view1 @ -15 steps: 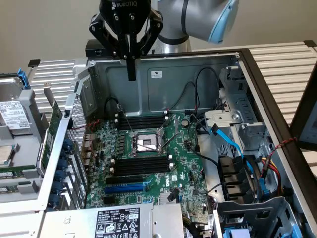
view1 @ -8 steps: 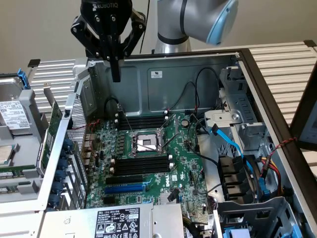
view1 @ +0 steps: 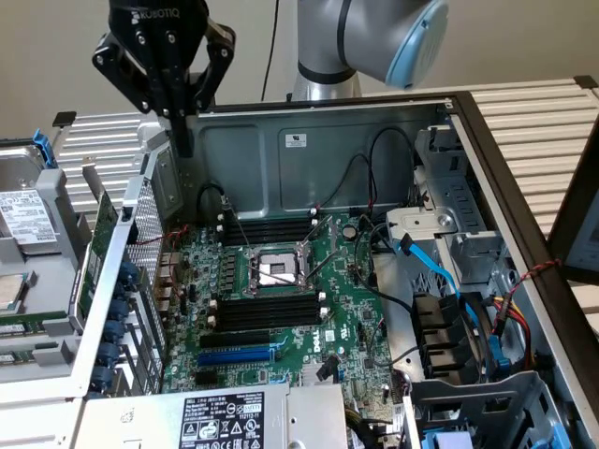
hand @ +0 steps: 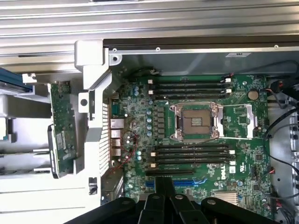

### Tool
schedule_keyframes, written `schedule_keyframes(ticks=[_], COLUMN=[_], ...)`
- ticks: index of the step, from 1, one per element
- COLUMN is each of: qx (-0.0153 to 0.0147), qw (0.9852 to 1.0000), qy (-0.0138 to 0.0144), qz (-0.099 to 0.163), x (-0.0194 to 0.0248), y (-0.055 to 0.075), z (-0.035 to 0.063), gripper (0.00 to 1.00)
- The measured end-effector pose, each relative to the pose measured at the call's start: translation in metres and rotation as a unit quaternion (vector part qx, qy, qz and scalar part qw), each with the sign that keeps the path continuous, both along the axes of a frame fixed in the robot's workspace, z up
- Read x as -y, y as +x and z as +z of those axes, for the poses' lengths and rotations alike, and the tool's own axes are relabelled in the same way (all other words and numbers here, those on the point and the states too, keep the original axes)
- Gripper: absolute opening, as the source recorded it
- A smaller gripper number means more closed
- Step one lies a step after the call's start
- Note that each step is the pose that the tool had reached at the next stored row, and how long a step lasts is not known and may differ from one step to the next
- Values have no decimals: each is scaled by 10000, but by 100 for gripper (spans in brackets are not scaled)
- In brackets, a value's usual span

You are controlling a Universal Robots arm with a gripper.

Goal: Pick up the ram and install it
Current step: 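Reach for the ram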

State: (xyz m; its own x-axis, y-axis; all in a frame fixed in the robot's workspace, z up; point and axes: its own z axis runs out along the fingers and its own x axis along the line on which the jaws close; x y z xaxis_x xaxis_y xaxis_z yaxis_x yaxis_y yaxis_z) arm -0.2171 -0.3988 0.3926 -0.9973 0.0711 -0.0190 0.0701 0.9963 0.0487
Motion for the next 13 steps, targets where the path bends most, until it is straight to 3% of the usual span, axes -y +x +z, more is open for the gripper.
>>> schedule_keyframes(ticks=[13], qx=[0], qw=[10000], qy=[0], qz=[0], x=[0], y=[-593], z=[0], gripper=[11])
